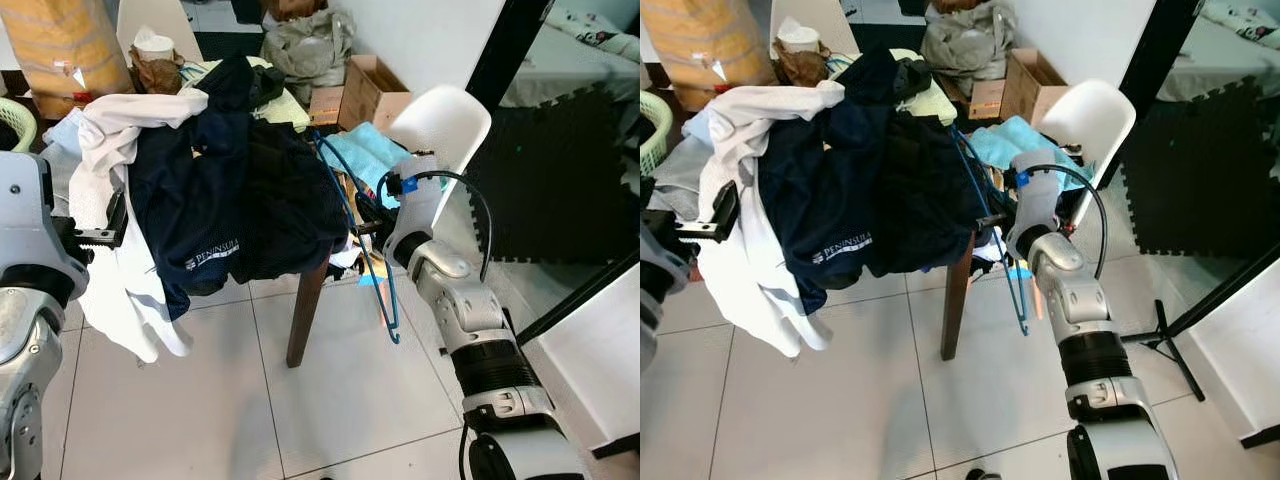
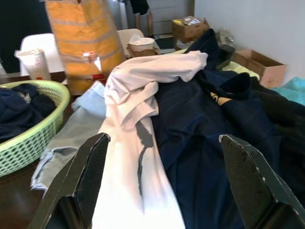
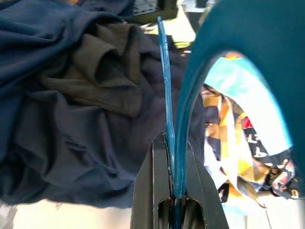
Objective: Hang hanger
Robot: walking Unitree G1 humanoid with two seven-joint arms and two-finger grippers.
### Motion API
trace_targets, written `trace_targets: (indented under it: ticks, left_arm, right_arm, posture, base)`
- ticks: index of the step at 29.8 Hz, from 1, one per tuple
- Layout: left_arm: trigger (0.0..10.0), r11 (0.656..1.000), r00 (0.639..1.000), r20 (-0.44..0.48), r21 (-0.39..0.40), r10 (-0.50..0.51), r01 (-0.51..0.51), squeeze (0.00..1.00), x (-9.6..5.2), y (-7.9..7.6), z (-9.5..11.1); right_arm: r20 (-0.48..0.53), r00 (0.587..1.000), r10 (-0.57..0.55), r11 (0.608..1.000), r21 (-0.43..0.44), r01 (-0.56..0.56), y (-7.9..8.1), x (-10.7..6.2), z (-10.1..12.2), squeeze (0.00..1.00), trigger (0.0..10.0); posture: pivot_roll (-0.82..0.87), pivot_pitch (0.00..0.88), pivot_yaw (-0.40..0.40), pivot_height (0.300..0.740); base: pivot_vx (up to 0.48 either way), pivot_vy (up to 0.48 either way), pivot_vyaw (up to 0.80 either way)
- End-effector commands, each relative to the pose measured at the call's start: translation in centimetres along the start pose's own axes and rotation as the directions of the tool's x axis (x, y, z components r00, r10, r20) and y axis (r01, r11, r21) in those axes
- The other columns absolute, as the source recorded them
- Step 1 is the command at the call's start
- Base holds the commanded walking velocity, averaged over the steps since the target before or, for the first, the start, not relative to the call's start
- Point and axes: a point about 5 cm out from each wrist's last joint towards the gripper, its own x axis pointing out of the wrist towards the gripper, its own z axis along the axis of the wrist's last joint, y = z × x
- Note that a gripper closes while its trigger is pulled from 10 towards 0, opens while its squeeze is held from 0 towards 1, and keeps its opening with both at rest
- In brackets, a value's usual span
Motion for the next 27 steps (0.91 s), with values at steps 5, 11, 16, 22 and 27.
trace_targets:
  ticks: [5, 11, 16, 22, 27]
  left_arm:
    - [10.0, 1.000, 1.000, 0.004, 0.006, 0.017, -0.017, 0.00, -0.1, 0.2, -0.2]
    - [10.0, 1.000, 1.000, 0.010, 0.006, 0.016, -0.016, 0.00, -0.1, 0.2, -0.1]
    - [10.0, 1.000, 1.000, 0.022, 0.006, 0.017, -0.017, 0.00, -0.2, 0.4, 0.2]
    - [10.0, 1.000, 0.999, 0.037, 0.001, 0.021, -0.021, 0.00, -0.1, 0.5, 0.6]
    - [10.0, 1.000, 0.998, 0.062, -0.006, 0.024, -0.024, 0.00, 0.0, 0.6, 1.1]
  right_arm:
    - [-0.005, 1.000, 0.008, 1.000, 0.005, -0.008, 0.2, 0.0, -0.1, 0.00, 10.0]
    - [-0.005, 1.000, 0.005, 1.000, 0.005, -0.005, 0.2, 0.0, -0.1, 0.00, 10.0]
    - [-0.001, 1.000, 0.004, 1.000, 0.005, -0.004, 0.1, 0.0, -0.1, 0.00, 10.0]
    - [0.029, 1.000, -0.003, 1.000, 0.026, 0.002, 0.1, 0.0, 0.4, 0.00, 10.0]
    - [0.154, 0.987, -0.053, 0.991, 0.131, 0.032, -0.7, 0.0, 2.9, 0.00, 10.0]
  posture:
    - [0.07, 0.148, -0.099, 0.740]
    - [0.07, 0.149, -0.098, 0.740]
    - [0.07, 0.150, -0.099, 0.740]
    - [0.07, 0.151, -0.100, 0.740]
    - [0.07, 0.151, -0.100, 0.740]
  base:
    - [0.000, 0.480, 0.00]
    - [0.000, 0.480, 0.00]
    - [0.000, 0.439, 0.00]
    - [0.000, 0.244, 0.00]
    - [0.000, 0.000, 0.00]
